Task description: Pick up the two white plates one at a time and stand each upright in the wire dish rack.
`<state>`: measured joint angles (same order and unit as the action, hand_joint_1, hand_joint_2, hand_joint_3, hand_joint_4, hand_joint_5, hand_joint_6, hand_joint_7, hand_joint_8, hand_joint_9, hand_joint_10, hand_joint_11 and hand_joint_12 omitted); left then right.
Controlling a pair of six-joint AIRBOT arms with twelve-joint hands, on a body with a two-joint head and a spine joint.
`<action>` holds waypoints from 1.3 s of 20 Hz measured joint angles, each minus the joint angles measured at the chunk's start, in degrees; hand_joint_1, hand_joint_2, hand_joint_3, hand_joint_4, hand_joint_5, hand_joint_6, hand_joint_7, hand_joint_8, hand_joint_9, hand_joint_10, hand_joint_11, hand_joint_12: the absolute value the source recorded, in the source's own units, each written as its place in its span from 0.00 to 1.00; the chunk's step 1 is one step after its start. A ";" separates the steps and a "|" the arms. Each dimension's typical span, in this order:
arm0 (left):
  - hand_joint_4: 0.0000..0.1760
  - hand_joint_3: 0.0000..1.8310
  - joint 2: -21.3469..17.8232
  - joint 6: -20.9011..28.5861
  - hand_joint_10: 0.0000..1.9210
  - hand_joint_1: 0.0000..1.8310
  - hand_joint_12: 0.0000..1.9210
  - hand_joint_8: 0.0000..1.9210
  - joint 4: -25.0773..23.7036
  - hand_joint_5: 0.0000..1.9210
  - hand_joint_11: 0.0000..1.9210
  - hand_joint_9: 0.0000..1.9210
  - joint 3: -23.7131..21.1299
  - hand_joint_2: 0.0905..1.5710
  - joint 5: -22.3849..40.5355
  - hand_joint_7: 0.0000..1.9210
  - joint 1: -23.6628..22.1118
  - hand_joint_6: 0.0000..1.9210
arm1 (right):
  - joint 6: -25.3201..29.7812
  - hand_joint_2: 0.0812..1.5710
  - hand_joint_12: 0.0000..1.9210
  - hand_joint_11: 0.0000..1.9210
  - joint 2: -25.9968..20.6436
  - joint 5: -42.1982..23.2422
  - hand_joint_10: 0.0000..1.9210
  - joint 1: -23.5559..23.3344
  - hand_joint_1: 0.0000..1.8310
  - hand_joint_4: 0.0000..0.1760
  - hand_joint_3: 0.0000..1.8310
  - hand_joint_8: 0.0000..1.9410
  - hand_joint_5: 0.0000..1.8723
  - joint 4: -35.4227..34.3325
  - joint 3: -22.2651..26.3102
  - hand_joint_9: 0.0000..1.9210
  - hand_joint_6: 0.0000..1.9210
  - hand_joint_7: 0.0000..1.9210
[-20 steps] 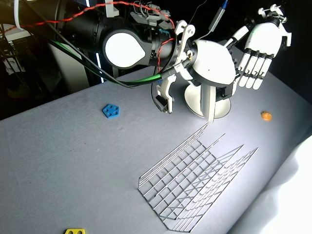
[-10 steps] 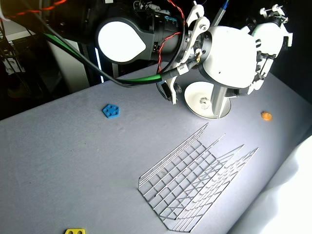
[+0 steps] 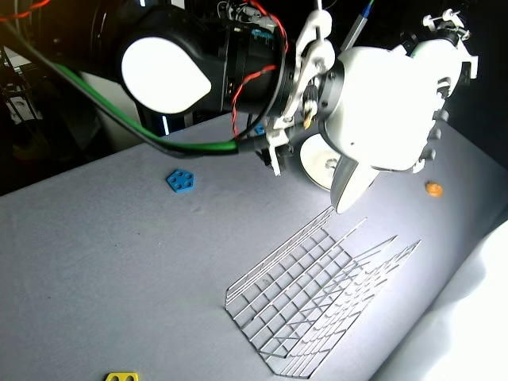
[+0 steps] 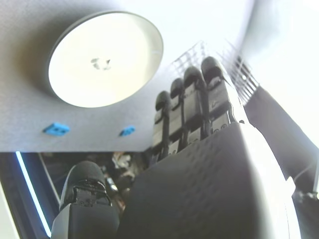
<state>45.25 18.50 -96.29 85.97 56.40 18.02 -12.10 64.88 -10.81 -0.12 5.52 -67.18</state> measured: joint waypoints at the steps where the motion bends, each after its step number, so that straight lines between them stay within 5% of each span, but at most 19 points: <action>1: 0.00 0.00 0.00 -0.13 0.00 0.00 0.11 0.00 0.00 0.08 0.00 0.07 0.00 0.70 0.00 0.08 0.00 0.00 | 0.02 0.74 0.69 0.40 -0.31 -0.04 0.24 -0.07 0.64 0.13 0.00 0.57 0.44 -0.39 -0.20 0.56 0.65 0.48; 15: 0.00 0.00 0.72 -4.55 0.00 0.00 0.14 0.00 0.57 0.08 0.00 0.07 -3.19 0.69 -0.70 0.08 3.08 0.00 | 0.52 0.73 0.68 0.41 -5.79 -0.50 0.26 -1.18 0.65 0.13 0.00 0.54 0.45 -0.35 -0.83 0.56 0.63 0.49; 26: 0.00 0.00 2.51 -8.83 0.00 0.00 0.11 0.00 6.12 0.07 0.00 0.05 -3.87 0.69 -2.12 0.07 11.89 0.00 | 5.35 0.73 0.69 0.41 -8.83 1.84 0.28 0.81 0.65 0.15 0.00 0.56 0.45 -0.63 -1.92 0.55 0.64 0.48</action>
<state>47.77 9.67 -90.17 82.11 54.28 29.91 -6.74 56.05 -8.97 0.69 4.89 -69.10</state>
